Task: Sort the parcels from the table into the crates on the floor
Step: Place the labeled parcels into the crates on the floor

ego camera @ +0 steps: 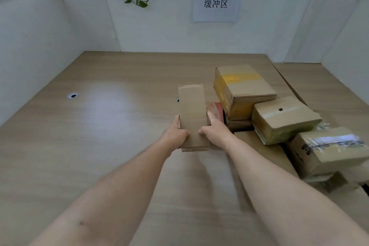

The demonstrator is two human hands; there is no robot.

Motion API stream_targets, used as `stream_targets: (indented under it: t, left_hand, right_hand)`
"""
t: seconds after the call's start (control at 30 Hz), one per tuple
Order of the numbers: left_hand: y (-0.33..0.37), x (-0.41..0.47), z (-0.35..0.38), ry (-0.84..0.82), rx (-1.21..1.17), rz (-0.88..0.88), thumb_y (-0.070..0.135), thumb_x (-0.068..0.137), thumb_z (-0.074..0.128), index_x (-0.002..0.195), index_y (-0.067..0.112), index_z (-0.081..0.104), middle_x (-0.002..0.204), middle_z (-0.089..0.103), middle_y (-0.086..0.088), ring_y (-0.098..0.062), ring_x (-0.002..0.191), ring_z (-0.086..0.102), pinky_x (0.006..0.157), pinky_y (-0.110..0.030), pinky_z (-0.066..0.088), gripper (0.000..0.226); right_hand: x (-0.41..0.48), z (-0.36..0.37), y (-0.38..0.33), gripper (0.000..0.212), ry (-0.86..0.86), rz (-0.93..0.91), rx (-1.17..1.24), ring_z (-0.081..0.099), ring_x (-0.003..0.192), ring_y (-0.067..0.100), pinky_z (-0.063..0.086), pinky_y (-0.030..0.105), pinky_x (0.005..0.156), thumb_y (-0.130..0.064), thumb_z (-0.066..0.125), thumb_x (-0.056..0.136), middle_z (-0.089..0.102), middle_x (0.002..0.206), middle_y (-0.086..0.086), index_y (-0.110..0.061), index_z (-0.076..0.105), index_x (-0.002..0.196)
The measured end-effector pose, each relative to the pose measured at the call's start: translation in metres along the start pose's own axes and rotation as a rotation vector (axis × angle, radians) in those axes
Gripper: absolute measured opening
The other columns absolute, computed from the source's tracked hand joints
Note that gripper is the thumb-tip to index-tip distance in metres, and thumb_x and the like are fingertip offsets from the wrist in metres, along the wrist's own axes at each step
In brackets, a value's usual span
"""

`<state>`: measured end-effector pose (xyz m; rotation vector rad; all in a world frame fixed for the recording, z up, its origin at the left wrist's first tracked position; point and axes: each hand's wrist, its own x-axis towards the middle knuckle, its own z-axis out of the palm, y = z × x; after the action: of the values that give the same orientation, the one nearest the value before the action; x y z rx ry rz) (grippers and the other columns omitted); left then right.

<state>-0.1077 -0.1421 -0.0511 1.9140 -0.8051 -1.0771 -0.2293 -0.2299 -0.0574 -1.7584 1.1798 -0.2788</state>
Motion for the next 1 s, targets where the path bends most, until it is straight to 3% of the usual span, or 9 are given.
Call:
stream_targets:
  t: [0.1,0.2,0.27,0.37,0.5,0.57,0.7,0.9,1.0]
  left_hand:
    - [-0.015,-0.017,-0.010,0.041,-0.006,-0.041,-0.002,0.086,0.050,0.143,0.039,0.026,0.101,0.059,-0.007,-0.033,0.107,0.059,0.089,-0.048,0.052,0.074]
    - [-0.035,-0.035,-0.021,0.080,-0.015,-0.100,-0.005,0.086,0.049,0.145,0.042,0.021,0.110,0.060,-0.010,-0.033,0.110,0.058,0.091,-0.050,0.053,0.081]
    - [-0.050,-0.048,-0.030,0.115,-0.024,-0.140,-0.005,0.086,0.048,0.147,0.043,0.019,0.115,0.060,-0.011,-0.031,0.109,0.059,0.091,-0.051,0.052,0.083]
    - [-0.073,-0.066,-0.046,0.182,-0.067,-0.185,-0.005,0.085,0.046,0.144,0.043,0.024,0.108,0.062,-0.006,-0.029,0.106,0.060,0.090,-0.051,0.053,0.079]
    - [-0.097,-0.088,-0.063,0.263,-0.193,-0.207,-0.003,0.084,0.045,0.139,0.035,0.032,0.104,0.061,0.003,-0.023,0.101,0.061,0.089,-0.049,0.054,0.068]
    - [-0.107,-0.098,-0.074,0.334,-0.261,-0.222,0.006,0.084,0.050,0.134,0.027,0.036,0.105,0.061,0.004,-0.018,0.096,0.061,0.090,-0.048,0.054,0.056]
    - [-0.123,-0.118,-0.111,0.519,-0.360,-0.236,0.030,0.085,0.058,0.120,0.016,0.041,0.109,0.058,-0.003,-0.017,0.096,0.057,0.091,-0.052,0.052,0.041]
    - [-0.148,-0.172,-0.176,0.574,-0.399,-0.247,0.082,0.075,0.047,0.142,0.029,0.026,0.136,0.047,-0.002,-0.030,0.120,0.049,0.082,-0.050,0.048,0.087]
    - [-0.171,-0.207,-0.211,0.644,-0.438,-0.293,0.094,0.064,0.034,0.142,0.026,0.027,0.140,0.046,-0.006,-0.035,0.123,0.047,0.081,-0.051,0.048,0.104]
  right_hand:
    - [-0.003,0.017,-0.002,0.087,-0.065,-0.024,-0.048,0.043,0.122,0.029,0.041,0.034,0.096,-0.015,0.062,0.082,0.037,0.146,0.008,-0.026,0.012,0.152]
    - [-0.006,0.038,-0.004,0.078,-0.172,-0.065,-0.036,0.051,0.107,0.024,0.045,0.036,0.093,-0.009,0.061,0.077,0.054,0.128,0.007,-0.023,0.026,0.145]
    - [-0.011,0.057,-0.005,0.069,-0.259,-0.085,-0.046,0.057,0.095,0.021,0.050,0.036,0.081,-0.008,0.060,0.075,0.061,0.109,0.001,-0.026,0.033,0.137]
    - [-0.017,0.086,-0.010,0.070,-0.357,-0.119,-0.064,0.052,0.077,0.013,0.040,0.026,0.061,-0.011,0.058,0.076,0.057,0.095,-0.007,-0.034,0.032,0.137]
    - [-0.025,0.121,-0.023,0.062,-0.425,-0.135,-0.039,0.057,0.098,0.022,0.045,0.030,0.072,-0.007,0.058,0.078,0.059,0.113,0.005,-0.019,0.040,0.136]
    - [-0.030,0.137,-0.031,0.051,-0.456,-0.147,-0.029,0.057,0.093,0.018,0.044,0.028,0.068,-0.009,0.058,0.081,0.059,0.109,0.003,-0.014,0.045,0.130]
    - [-0.043,0.170,-0.056,0.039,-0.501,-0.200,-0.054,0.053,0.084,0.010,0.037,0.025,0.062,-0.033,0.062,0.083,0.058,0.105,-0.003,-0.018,0.047,0.116]
    - [-0.082,0.239,-0.108,0.062,-0.592,-0.297,-0.110,0.055,0.091,0.010,0.039,0.027,0.066,-0.064,0.055,0.080,0.058,0.110,-0.004,-0.018,0.046,0.121]
    - [-0.108,0.285,-0.135,0.088,-0.659,-0.300,-0.202,0.055,0.107,0.020,0.045,0.037,0.085,-0.082,0.038,0.074,0.058,0.122,0.002,-0.014,0.048,0.129]
